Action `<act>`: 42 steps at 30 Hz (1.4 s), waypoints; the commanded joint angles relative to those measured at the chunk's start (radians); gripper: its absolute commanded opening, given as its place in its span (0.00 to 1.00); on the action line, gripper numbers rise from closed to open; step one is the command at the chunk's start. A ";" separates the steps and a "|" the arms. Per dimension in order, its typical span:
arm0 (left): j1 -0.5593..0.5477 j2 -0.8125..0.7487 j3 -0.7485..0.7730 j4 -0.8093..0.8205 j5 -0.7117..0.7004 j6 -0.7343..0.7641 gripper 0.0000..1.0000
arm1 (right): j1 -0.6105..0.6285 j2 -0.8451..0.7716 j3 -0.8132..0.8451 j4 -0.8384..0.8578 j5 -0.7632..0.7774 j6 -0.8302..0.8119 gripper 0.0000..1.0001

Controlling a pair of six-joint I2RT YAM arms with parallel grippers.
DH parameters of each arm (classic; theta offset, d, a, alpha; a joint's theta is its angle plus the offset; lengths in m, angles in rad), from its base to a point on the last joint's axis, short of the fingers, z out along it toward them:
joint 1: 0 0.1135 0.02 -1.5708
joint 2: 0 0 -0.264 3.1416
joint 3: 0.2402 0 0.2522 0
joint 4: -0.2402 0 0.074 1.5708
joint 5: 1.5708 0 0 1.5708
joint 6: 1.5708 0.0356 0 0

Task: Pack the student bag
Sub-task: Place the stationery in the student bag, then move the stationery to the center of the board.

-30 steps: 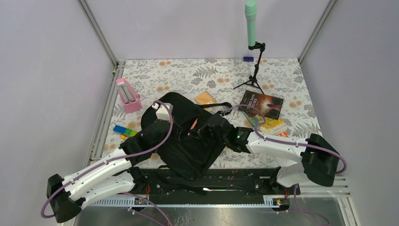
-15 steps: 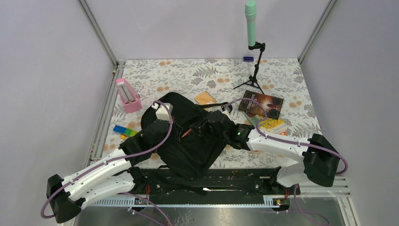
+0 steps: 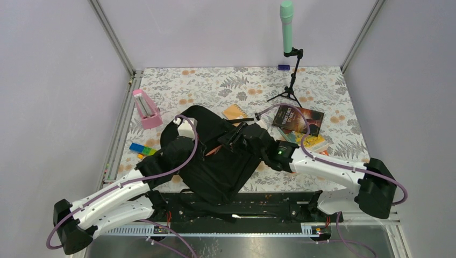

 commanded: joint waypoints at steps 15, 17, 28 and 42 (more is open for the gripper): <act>0.141 -0.006 0.314 -0.323 0.001 0.240 0.00 | -0.228 -0.268 0.000 -0.417 -0.041 -0.686 0.68; 0.145 0.007 0.315 -0.323 -0.013 0.276 0.00 | -0.270 -0.218 0.034 -0.457 -0.063 -0.766 0.70; 0.164 0.152 0.334 -0.249 -0.191 0.391 0.00 | -0.414 0.260 0.352 -0.494 -0.154 -1.132 0.74; 0.198 0.099 0.270 -0.231 -0.286 0.396 0.00 | -0.645 0.671 0.626 -0.439 -0.449 -1.102 0.74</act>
